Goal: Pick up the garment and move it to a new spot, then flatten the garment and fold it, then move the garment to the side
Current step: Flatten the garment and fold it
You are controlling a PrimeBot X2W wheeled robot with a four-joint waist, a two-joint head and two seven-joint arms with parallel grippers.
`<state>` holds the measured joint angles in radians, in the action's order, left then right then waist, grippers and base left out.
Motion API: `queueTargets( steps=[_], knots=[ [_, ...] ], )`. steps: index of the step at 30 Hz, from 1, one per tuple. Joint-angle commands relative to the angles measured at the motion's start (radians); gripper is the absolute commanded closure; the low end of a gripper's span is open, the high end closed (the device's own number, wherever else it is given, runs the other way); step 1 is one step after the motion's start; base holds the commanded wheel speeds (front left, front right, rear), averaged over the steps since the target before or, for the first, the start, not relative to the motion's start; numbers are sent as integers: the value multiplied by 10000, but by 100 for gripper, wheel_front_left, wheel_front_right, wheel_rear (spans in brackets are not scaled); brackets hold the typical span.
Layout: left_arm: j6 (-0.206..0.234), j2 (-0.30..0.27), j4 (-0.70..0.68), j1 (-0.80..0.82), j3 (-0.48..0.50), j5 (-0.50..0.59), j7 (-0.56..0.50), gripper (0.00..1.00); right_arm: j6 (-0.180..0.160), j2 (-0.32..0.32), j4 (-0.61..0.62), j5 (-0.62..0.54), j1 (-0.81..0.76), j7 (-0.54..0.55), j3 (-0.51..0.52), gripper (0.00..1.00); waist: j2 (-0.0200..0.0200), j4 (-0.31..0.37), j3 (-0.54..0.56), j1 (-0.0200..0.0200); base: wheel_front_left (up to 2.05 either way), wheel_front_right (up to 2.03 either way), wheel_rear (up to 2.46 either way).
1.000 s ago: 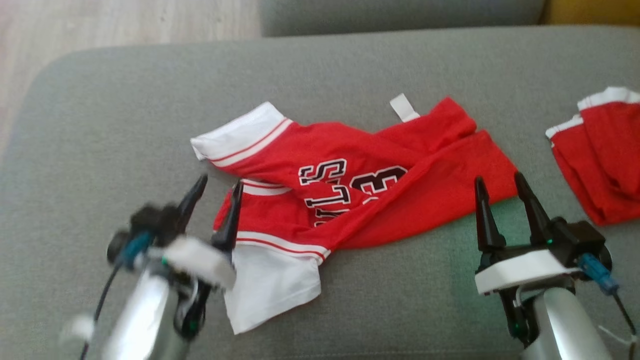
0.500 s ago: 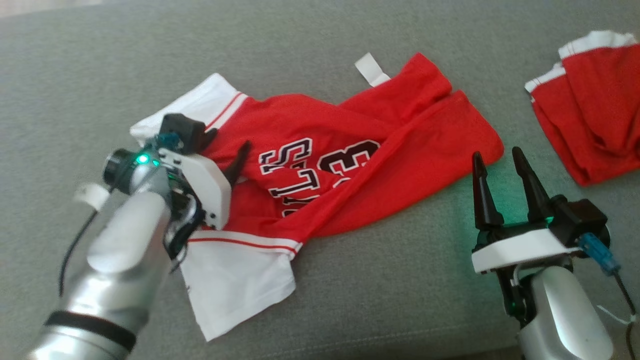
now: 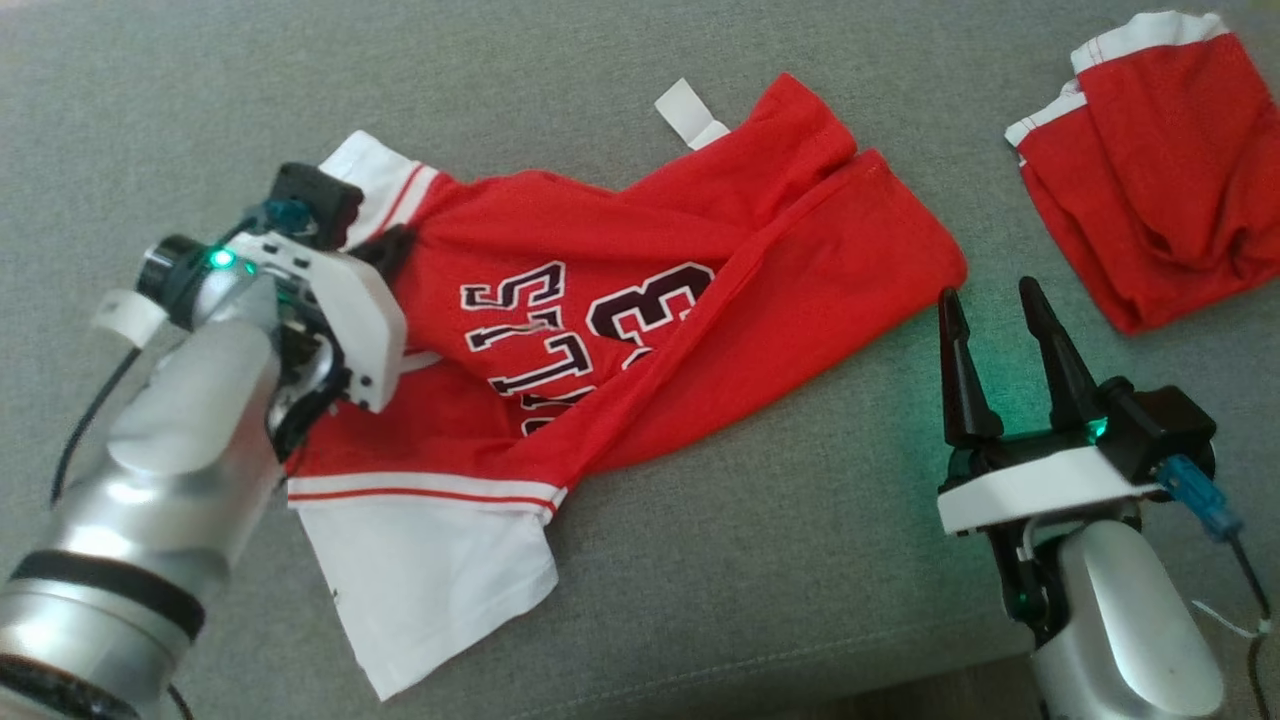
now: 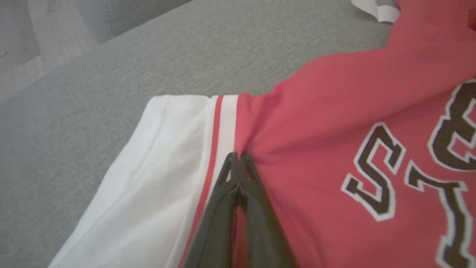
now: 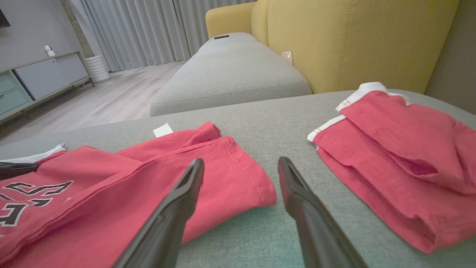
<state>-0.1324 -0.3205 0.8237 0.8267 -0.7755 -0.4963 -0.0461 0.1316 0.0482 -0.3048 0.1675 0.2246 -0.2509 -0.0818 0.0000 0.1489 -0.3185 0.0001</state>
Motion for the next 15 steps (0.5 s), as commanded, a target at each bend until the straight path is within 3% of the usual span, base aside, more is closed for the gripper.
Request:
queueTargets(
  steps=[1,15],
  knots=[
    [18,-498,-91,674,246,-45,158,100,-9,20,334,58,309,-108,-226,0,0,34,-11,-1,0,0,0],
    [18,-1396,968,3545,-482,-110,1095,100,-9,20,371,243,753,-108,-657,0,0,632,-512,-1,0,0,0]
  ],
)
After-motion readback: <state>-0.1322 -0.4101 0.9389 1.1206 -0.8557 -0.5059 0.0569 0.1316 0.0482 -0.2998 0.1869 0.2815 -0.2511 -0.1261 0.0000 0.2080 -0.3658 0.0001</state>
